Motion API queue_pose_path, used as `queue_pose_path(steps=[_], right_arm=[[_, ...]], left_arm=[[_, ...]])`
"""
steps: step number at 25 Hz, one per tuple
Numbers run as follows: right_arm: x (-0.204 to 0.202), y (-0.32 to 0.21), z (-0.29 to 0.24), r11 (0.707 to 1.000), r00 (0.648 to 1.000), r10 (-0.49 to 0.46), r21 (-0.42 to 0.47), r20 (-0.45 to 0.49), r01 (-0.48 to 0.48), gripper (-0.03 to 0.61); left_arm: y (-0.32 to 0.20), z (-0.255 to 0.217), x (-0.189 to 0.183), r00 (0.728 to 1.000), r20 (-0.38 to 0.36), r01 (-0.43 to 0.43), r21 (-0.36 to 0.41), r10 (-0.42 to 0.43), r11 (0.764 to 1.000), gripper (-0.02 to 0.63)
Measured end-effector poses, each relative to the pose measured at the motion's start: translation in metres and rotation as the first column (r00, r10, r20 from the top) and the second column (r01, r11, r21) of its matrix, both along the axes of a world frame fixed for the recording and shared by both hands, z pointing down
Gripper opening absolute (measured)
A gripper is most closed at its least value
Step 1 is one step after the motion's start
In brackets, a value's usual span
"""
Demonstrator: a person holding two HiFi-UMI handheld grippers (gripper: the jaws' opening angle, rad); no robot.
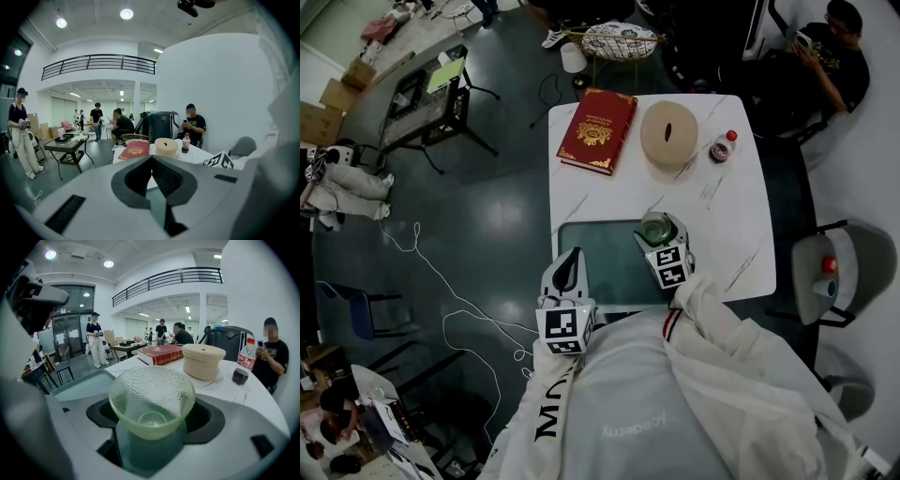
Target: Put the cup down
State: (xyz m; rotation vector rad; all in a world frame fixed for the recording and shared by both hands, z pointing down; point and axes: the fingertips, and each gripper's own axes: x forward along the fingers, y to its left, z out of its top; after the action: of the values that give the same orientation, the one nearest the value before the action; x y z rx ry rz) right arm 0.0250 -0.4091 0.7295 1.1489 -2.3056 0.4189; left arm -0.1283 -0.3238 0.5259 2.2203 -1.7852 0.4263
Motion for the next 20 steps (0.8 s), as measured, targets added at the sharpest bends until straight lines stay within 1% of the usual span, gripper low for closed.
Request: queue_pose_path(steps=[5, 10, 20], right_arm=[[0.000, -0.002, -0.001, 1.000, 1.000, 0.013, 0.019, 0.013, -0.013, 0.388], [0.000, -0.002, -0.004, 1.000, 1.000, 0.023, 0.007, 0.004, -0.023, 0.388], [0.004, 0.002, 0.011, 0.999, 0.999, 0.037, -0.028, -0.017, -0.037, 0.388]], left_arm=[[0.004, 0.001, -0.003, 1.000, -0.001, 0.008, 0.001, -0.008, 1.000, 0.011], [0.006, 0.000, -0.006, 1.000, 0.000, 0.016, 0.006, -0.016, 1.000, 0.011], [0.014, -0.001, -0.012, 1.000, -0.003, 0.025, 0.009, -0.025, 1.000, 0.011]])
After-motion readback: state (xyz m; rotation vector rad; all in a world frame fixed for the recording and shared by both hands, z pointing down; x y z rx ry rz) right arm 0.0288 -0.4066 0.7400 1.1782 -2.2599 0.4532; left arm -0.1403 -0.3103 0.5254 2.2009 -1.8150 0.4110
